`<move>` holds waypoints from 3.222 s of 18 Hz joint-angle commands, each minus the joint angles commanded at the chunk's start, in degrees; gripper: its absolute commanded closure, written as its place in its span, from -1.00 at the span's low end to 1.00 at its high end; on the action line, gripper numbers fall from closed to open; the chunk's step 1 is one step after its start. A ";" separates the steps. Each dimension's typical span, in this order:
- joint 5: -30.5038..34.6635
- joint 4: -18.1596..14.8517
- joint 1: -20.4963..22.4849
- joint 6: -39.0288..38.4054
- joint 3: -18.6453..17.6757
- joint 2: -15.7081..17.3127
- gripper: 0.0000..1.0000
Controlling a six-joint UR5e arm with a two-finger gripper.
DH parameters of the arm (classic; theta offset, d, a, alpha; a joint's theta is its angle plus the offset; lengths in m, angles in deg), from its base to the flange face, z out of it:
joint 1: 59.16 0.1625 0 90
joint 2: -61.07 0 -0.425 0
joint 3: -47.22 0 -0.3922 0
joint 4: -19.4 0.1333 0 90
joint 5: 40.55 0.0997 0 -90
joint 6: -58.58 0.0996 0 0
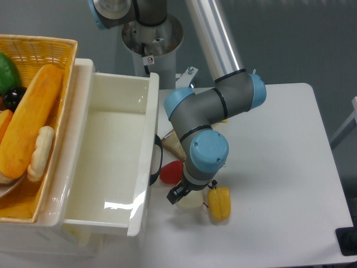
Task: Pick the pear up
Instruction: 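Lower the open gripper around the pear and close on it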
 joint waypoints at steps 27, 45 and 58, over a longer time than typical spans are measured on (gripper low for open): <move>0.62 0.79 -0.62 -0.53 0.70 -2.20 -1.00; 1.85 0.79 -0.62 -1.85 1.14 -2.81 -0.66; 1.84 0.88 -0.53 -0.18 2.28 -1.06 -0.04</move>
